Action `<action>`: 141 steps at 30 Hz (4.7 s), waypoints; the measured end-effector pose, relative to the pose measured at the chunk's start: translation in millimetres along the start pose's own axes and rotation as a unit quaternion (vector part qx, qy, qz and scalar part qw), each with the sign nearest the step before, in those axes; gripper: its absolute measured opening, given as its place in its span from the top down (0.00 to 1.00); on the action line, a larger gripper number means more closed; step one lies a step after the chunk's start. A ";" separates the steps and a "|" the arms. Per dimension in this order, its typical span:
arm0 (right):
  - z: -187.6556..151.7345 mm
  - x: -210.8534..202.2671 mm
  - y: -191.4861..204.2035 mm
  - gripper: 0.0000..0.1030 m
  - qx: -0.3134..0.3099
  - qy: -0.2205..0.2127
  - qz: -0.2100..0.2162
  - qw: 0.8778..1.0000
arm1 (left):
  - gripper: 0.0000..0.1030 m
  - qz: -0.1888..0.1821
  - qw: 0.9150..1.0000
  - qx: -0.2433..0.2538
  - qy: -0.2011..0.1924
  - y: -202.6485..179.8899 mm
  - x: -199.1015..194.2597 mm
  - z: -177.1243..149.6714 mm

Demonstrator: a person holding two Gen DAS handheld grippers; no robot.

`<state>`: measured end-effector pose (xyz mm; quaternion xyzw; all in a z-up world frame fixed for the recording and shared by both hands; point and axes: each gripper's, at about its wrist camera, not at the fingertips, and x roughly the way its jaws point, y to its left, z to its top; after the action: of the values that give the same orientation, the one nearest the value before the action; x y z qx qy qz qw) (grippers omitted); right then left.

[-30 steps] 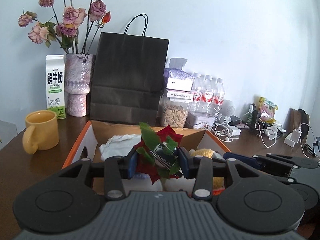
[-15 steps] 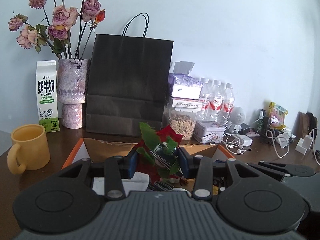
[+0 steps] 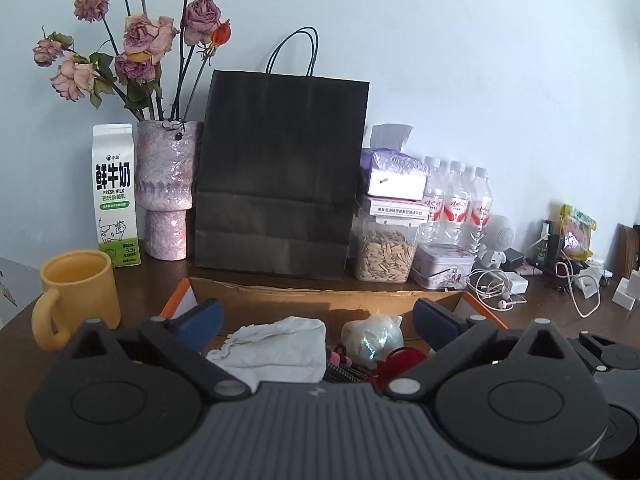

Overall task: Organize objects
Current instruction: 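Carry the red rose and white cap into the red box and open both tools, then withdraw both tools from the box back over the table, then grasp the white round container with the right tool while the left tool grasps the black coiled cable, then carry the white container and black cable into the red box and open both tools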

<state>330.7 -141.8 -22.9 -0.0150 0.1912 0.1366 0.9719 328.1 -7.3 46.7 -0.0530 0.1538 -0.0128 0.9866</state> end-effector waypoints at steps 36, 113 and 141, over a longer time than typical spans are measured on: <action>-20.3 -65.5 3.9 0.00 -0.009 0.001 -0.020 1.000 | 0.00 -0.012 1.000 -0.006 0.004 -8.7 -67.1 -21.4; -72.4 -109.5 4.8 0.63 0.010 0.008 -0.002 1.000 | 0.14 0.000 0.981 0.064 0.185 -32.3 -35.0 -102.1; -54.9 -113.4 16.9 0.63 -0.015 -0.014 -0.002 1.000 | 0.49 -0.029 0.996 0.036 0.070 -14.8 -91.7 -65.9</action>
<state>205.1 -159.5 -30.8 -0.0283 0.1760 0.1374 0.9743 220.6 -24.8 13.6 -0.0206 0.2205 -0.0506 0.9739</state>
